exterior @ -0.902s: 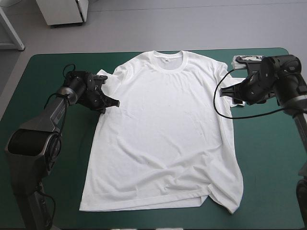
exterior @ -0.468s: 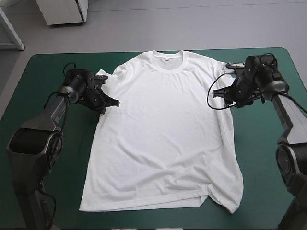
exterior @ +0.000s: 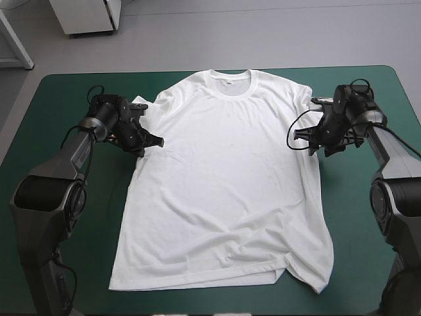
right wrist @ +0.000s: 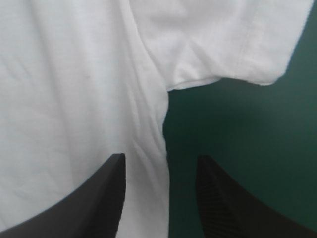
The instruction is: Fold the cloth
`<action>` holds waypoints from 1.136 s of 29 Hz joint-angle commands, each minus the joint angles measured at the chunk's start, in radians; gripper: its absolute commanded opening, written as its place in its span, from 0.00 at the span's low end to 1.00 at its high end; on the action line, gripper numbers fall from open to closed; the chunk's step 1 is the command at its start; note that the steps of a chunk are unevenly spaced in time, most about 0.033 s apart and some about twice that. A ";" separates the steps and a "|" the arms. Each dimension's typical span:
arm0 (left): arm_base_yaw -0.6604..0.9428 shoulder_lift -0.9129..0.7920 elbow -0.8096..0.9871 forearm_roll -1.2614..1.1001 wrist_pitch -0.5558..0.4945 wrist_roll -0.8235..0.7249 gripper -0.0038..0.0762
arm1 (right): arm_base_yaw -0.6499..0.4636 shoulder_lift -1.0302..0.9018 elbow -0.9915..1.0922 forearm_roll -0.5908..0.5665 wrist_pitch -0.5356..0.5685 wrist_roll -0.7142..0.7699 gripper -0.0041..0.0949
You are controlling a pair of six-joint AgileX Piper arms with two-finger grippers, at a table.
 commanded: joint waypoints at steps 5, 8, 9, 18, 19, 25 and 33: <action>-0.005 -0.051 -0.023 -0.018 0.006 -0.003 0.02 | -0.007 -0.005 -0.033 0.018 -0.013 -0.009 0.47; -0.005 -0.051 -0.023 -0.022 0.001 -0.003 0.02 | -0.007 0.010 -0.030 0.047 -0.012 -0.009 0.47; -0.005 -0.051 -0.023 -0.022 -0.001 -0.003 0.02 | -0.005 0.016 -0.030 0.060 -0.007 -0.014 0.47; -0.005 -0.051 -0.023 -0.051 -0.005 0.015 0.02 | 0.032 0.037 -0.030 0.029 0.017 -0.014 0.03; -0.005 -0.051 -0.023 -0.048 -0.005 0.017 0.02 | 0.033 0.035 -0.030 0.012 0.023 -0.014 0.02; -0.005 -0.068 -0.024 -0.044 -0.001 0.020 0.02 | 0.036 -0.014 -0.033 -0.017 0.043 -0.005 0.03; -0.005 -0.149 -0.140 -0.044 0.090 0.042 0.02 | 0.034 -0.176 -0.142 -0.030 0.043 -0.005 0.02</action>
